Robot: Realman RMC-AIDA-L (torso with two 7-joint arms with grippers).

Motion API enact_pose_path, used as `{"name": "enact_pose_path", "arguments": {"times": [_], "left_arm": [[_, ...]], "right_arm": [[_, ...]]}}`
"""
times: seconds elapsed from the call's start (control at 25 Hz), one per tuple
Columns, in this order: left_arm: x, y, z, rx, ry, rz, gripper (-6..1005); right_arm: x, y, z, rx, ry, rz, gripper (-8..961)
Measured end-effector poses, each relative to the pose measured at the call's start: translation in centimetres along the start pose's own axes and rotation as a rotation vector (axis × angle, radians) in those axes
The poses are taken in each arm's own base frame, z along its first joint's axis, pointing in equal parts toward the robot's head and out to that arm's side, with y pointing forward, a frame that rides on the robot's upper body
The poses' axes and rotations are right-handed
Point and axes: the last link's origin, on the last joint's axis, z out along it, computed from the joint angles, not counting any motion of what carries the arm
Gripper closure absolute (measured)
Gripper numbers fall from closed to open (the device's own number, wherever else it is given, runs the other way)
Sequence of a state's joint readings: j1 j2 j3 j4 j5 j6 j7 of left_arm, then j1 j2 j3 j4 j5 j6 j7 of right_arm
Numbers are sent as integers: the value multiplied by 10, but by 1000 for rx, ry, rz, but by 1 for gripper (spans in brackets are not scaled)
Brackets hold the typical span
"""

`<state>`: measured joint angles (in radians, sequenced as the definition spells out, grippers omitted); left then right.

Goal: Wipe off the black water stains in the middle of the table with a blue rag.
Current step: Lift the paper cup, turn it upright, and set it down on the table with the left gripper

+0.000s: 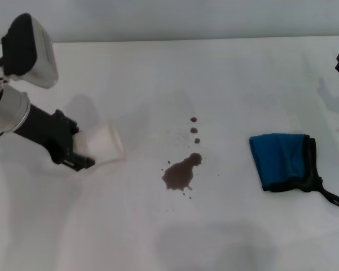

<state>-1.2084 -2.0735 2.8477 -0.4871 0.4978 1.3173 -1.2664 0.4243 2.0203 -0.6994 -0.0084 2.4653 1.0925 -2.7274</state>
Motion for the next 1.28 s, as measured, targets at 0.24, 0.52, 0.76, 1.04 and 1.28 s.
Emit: {"name": "enact_pose_path", "arguments": {"times": [0.24,0.52,0.76,1.04,1.28], "left_arm": [[13,-3,3,55,185,0,335],[22,7,15,62,387,-45,345],[8,13,19,134,559,-121,348],[-22,28,27,248,693,-180,352],[-49,38,32,358,744,-246,351]], "right_arm": [[-1,1,1,-7,-6,-2,101],[-4,2,1,-20,-16,12,102],[-9,1,0,-30,-52,7,103],[-10,1,-1,-35,-60,7,103],[-9,2,-2,-37,-59,8,104]]}}
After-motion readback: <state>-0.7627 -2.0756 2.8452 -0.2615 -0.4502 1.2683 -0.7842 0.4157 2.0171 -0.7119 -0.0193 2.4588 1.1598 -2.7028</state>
